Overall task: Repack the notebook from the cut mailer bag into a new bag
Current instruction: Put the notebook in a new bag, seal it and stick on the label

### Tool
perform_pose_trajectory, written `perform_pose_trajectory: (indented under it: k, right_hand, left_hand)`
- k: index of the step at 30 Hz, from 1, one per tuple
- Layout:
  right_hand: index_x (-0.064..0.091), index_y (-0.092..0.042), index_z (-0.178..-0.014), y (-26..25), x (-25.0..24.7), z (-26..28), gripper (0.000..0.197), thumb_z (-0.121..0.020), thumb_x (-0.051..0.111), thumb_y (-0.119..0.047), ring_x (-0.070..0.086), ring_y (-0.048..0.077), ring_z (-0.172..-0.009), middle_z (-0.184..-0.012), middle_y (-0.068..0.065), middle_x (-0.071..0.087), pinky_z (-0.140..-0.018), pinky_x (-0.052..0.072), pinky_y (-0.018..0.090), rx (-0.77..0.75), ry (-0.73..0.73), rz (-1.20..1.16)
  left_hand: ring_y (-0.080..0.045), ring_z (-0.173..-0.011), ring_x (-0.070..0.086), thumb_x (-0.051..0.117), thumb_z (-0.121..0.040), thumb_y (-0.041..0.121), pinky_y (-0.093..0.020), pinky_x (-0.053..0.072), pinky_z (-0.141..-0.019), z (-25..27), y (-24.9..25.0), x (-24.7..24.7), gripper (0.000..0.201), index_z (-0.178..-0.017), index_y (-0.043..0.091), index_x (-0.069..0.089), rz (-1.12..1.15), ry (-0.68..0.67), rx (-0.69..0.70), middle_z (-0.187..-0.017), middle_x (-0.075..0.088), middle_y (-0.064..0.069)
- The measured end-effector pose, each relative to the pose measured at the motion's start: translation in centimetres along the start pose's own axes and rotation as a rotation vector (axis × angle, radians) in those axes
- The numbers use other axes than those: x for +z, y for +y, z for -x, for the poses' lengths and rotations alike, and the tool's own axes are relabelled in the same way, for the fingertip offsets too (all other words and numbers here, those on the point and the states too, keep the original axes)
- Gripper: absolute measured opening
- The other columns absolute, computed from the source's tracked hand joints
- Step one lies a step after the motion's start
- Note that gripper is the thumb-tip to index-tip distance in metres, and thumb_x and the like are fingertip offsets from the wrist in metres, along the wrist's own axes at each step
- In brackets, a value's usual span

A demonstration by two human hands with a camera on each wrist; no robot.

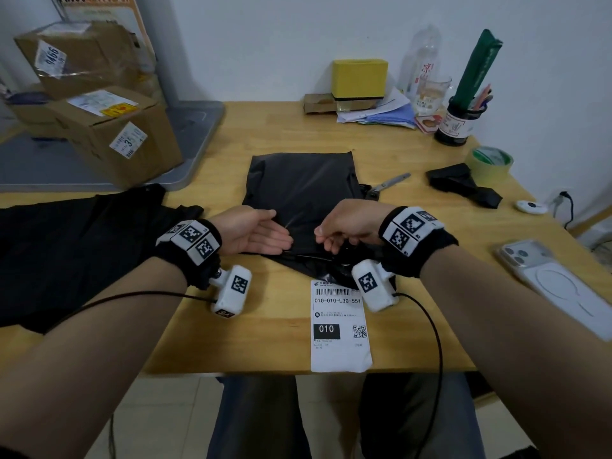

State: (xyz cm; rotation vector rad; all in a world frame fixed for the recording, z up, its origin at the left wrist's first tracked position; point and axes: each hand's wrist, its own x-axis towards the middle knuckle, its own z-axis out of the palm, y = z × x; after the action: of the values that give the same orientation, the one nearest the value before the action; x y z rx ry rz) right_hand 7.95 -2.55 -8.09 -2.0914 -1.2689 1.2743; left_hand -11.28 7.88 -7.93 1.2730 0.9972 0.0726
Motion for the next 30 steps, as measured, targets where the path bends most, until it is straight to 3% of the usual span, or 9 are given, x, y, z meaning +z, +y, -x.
perform_pose_trajectory:
  k: [4, 7, 22, 26, 30]
  right_hand:
    - [0.067, -0.009, -0.092, 1.3, -0.7, 0.9, 0.021, -0.104, 0.054, -0.021, 0.060, 0.007, -0.062, -0.072, -0.001, 0.066, -0.050, 0.027, 0.021, -0.014, 0.030, -0.038]
    - [0.067, -0.008, -0.092, 2.2, -1.3, 1.5, 0.021, -0.104, 0.055, -0.021, 0.060, 0.008, -0.061, -0.071, 0.000, 0.065, -0.049, 0.027, 0.021, -0.019, 0.051, -0.059]
    - [0.069, -0.012, -0.083, 4.5, -1.8, 4.3, 0.025, -0.102, 0.056, -0.022, 0.054, 0.011, -0.061, -0.068, 0.000, 0.064, -0.052, 0.028, 0.026, 0.050, 0.193, 0.053]
    - [0.070, -0.013, -0.084, 5.1, -2.0, 5.4, 0.025, -0.102, 0.056, -0.024, 0.056, 0.013, -0.065, -0.070, -0.001, 0.066, -0.057, 0.031, 0.029, 0.072, 0.224, 0.055]
    - [0.071, -0.013, -0.089, 5.1, -1.5, 6.4, 0.025, -0.103, 0.056, -0.027, 0.055, 0.013, -0.065, -0.071, -0.001, 0.067, -0.055, 0.030, 0.028, 0.073, 0.236, 0.056]
  left_hand:
    - [-0.024, -0.090, 0.075, 0.053, -0.101, 0.035, -0.030, 0.062, -0.072, 0.5, -0.2, -1.0, 0.045, -0.113, -0.007, 0.064, -0.022, 0.033, 0.010, -0.102, 0.074, -0.021]
    - [-0.025, -0.093, 0.074, 0.058, -0.098, 0.035, -0.031, 0.062, -0.077, 1.0, -0.4, -1.8, 0.046, -0.115, -0.006, 0.063, -0.033, 0.052, 0.015, -0.104, 0.074, -0.020]
    - [-0.026, -0.096, 0.070, 0.052, -0.102, 0.017, -0.032, 0.061, -0.072, 4.2, -2.3, -2.5, 0.031, -0.117, -0.009, 0.060, 0.132, 0.210, 0.035, -0.106, 0.071, -0.022]
    - [-0.025, -0.093, 0.069, 0.054, -0.101, 0.014, -0.030, 0.061, -0.073, 4.8, -2.3, -1.5, 0.029, -0.117, -0.009, 0.058, 0.070, 0.274, 0.059, -0.107, 0.069, -0.023]
    - [-0.024, -0.087, 0.070, 0.060, -0.098, 0.018, -0.031, 0.058, -0.076, 5.5, -2.3, 0.3, 0.029, -0.115, -0.005, 0.063, -0.120, 0.330, 0.084, -0.100, 0.072, -0.018]
